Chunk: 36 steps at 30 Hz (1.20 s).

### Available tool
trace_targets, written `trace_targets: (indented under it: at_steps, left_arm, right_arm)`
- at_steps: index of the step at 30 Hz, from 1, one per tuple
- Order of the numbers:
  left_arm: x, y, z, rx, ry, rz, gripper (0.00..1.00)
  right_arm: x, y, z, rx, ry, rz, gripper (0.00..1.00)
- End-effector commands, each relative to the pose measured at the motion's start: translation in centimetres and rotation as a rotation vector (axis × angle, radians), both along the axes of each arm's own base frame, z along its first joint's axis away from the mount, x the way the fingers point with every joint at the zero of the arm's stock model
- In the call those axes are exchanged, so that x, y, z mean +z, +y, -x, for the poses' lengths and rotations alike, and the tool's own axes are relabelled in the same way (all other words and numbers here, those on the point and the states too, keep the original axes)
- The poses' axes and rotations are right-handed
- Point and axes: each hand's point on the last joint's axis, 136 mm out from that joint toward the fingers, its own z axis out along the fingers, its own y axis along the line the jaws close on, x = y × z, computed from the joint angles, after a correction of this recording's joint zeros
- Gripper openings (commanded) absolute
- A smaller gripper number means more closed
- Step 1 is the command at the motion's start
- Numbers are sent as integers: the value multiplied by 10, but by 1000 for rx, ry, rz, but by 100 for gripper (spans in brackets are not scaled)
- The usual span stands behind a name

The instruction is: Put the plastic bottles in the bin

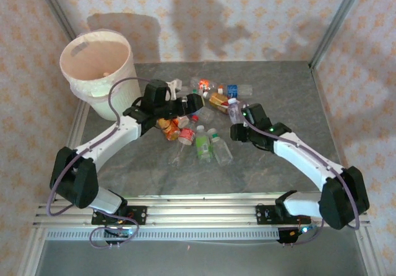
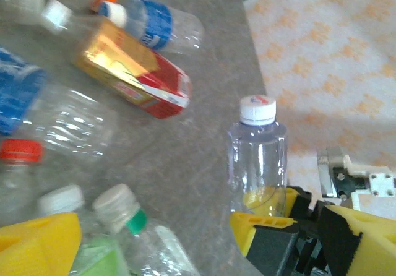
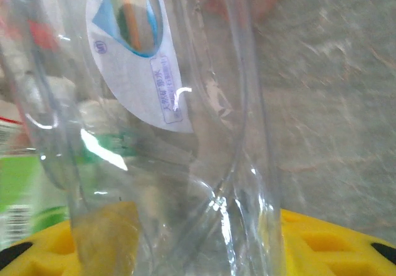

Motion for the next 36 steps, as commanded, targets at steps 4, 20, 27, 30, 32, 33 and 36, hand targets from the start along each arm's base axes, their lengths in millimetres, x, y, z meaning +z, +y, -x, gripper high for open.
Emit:
trace_targets:
  at_steps: [4,20,27,30,32,33,36]
  left_arm:
    - [70,-42,17,-168,-140,209,100]
    - [87,-90,34,-137,-205,248,100]
    - [76,-90,33,-119,-183,164,84]
    - [68,-87,30,-110,-174,122,79]
    - [69,-87,28,-100,-189,128,77]
    - [70,-87,27,-96,-196,127,74]
    - [75,-85,21,-84,-226,123,65]
  right_arm:
    - [61,59,3,185,-123,-215,53]
    - [111,93,28,389,-268,-456,56]
    - [126,95,37,417,-312,-517,57]
    - [126,92,44,446,-315,-500,57]
    - [123,90,48,457,-305,-490,57]
    - [121,91,49,460,-299,-489,57]
    - [117,92,49,462,-276,-483,58]
